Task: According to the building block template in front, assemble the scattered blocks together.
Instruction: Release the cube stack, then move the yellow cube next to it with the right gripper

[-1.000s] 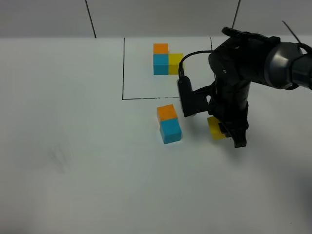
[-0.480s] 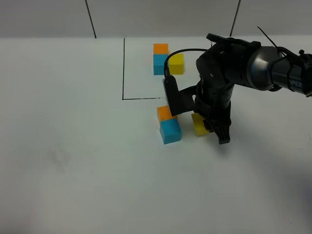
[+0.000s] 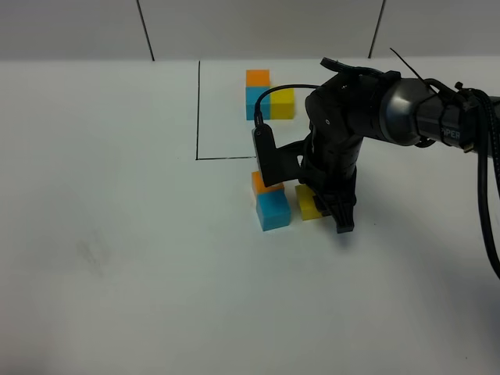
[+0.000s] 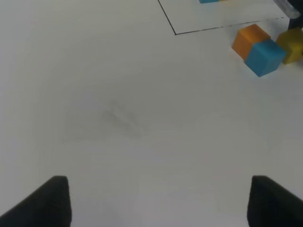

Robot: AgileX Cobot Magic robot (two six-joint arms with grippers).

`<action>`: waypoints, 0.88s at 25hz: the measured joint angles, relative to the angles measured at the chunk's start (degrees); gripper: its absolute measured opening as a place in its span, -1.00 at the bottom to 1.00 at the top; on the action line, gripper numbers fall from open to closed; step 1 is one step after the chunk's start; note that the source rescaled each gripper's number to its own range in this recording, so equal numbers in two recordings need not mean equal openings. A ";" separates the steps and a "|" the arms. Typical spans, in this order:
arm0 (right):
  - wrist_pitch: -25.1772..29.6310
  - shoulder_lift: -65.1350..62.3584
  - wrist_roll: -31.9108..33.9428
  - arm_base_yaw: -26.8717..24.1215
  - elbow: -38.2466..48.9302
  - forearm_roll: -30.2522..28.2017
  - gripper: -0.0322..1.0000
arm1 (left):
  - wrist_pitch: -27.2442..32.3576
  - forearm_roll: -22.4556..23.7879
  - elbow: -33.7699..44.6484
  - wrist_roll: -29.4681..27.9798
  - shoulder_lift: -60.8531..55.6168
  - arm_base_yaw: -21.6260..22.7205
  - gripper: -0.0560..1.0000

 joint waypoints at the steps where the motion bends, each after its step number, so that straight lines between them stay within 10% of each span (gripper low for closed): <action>1: -0.04 0.00 0.00 0.19 0.00 0.38 -0.93 | 0.00 0.00 0.00 0.00 0.00 0.00 0.33; 22: -2.66 0.55 3.11 2.06 -0.49 7.74 -0.93 | 0.00 0.00 0.00 -0.05 0.00 0.00 0.33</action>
